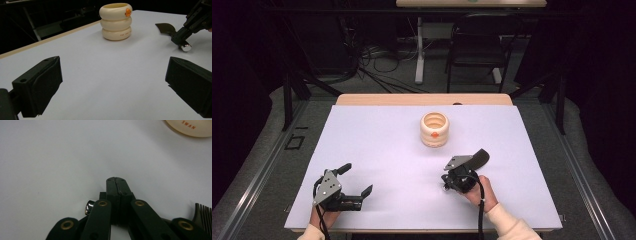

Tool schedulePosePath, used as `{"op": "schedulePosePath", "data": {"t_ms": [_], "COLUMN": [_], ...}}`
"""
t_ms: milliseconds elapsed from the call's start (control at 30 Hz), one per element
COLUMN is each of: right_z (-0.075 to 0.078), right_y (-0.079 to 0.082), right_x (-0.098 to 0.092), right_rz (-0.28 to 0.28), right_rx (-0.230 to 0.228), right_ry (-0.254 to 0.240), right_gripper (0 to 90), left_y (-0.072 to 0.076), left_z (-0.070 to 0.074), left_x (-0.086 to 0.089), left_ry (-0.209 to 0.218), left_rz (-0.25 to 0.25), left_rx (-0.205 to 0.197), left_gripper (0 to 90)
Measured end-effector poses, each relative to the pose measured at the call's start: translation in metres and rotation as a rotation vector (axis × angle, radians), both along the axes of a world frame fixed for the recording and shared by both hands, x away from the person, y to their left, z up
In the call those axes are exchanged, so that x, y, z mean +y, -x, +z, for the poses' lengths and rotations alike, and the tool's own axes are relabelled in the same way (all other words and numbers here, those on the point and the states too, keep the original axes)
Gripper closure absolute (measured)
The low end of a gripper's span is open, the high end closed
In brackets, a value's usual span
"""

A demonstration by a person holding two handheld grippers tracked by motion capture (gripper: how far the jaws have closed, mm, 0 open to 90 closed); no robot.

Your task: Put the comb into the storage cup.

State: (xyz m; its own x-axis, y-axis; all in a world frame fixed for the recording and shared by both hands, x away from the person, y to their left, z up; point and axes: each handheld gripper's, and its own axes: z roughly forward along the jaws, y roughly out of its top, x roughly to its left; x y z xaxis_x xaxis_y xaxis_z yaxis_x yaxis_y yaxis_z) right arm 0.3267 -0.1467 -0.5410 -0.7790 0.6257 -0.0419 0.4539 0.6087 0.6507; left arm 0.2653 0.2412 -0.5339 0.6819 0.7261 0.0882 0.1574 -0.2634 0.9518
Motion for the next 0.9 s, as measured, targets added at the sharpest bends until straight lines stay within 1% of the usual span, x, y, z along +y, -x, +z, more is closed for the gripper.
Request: {"op": "schedulePosePath", "data": {"t_ms": [33, 100, 133, 200, 333, 567, 633, 733, 767, 900], "right_z": [0.0, -0.001, -0.001, -0.002, -0.001, -0.002, -0.001, 0.0, 0.001, 0.003], "right_y": [0.002, 0.003, 0.003, 0.004, 0.007, 0.015, 0.018, 0.02, 0.022, 0.025], "right_x": [-0.001, -0.001, -0.001, -0.001, -0.003, -0.009, -0.012, -0.013, -0.015, -0.019], "right_rz": [-0.004, 0.004, 0.003, 0.005, -0.001, 0.003, 0.001, 0.003, 0.002, 0.001], "right_rx": [0.013, 0.015, 0.023, 0.023, 0.039, 0.058, 0.071, 0.072, 0.082, 0.083], "right_ry": [0.001, 0.01, 0.016, 0.02, 0.024, 0.035, 0.036, 0.037, 0.039, 0.038], "right_gripper": [90.0, 90.0, 90.0, 90.0, 90.0, 90.0, 90.0, 90.0, 90.0, 90.0], "left_y": [0.0, 0.0, 0.0, 0.0, 0.0, 0.001, 0.0, 0.001, 0.001, 0.0], "left_z": [0.0, 0.0, 0.0, 0.0, 0.0, 0.0, 0.0, 0.0, 0.0, 0.0], "left_x": [0.0, -0.001, -0.001, 0.0, 0.0, 0.0, -0.001, -0.001, -0.001, 0.0], "left_ry": [-0.002, -0.002, -0.002, -0.003, -0.004, -0.002, -0.006, -0.003, -0.002, -0.003], "left_rz": [0.0, 0.001, 0.001, 0.001, -0.001, 0.003, 0.003, 0.004, 0.004, 0.003], "left_rx": [0.0, 0.0, 0.0, 0.0, -0.002, -0.003, -0.003, -0.003, -0.004, -0.003], "left_gripper": [0.8, 0.8, 0.8, 0.8, 0.8, 0.8, 0.8, 0.8, 0.8, 0.8]}}
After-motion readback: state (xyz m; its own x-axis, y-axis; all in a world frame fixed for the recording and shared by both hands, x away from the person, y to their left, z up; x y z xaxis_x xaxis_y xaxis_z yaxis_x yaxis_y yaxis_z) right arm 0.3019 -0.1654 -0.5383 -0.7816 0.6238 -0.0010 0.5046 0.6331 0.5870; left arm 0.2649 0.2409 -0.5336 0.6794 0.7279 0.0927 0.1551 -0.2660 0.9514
